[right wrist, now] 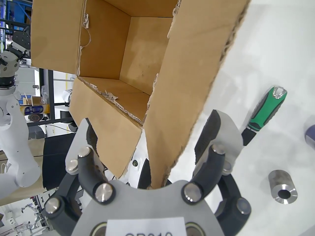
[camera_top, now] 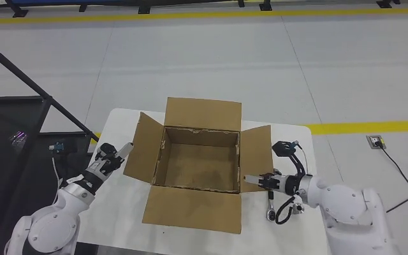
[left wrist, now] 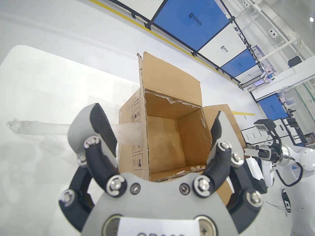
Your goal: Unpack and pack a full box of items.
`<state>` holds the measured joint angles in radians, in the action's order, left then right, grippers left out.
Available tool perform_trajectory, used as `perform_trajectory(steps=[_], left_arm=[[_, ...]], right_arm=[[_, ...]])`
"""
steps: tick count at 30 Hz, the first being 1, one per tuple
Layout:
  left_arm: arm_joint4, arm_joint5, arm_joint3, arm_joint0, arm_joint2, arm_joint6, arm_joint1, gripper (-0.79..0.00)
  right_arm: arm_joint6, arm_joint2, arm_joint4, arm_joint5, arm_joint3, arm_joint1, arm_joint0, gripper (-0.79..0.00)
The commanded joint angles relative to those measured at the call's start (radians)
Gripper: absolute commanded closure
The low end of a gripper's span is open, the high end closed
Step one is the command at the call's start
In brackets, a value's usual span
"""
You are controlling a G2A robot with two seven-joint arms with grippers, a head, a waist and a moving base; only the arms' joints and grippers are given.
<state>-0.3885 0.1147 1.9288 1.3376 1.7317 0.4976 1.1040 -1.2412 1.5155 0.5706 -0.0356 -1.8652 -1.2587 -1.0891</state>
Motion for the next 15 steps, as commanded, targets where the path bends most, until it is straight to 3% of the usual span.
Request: perform_trajectory(steps=[1,15], left_arm=[[0.002,0.002,-0.002,0.001,-0.001,-0.001,-0.001,-0.785],[0.021,0.009,-0.003,0.027,0.018,-0.024,-0.004,-0.785]], right_arm=[[0.024,-0.012,0.003,-0.007,-0.003,0.001,-0.001,-0.785],[0.064,-0.151,0.03,-0.049,0.081,0.002,0.105,-0.785]])
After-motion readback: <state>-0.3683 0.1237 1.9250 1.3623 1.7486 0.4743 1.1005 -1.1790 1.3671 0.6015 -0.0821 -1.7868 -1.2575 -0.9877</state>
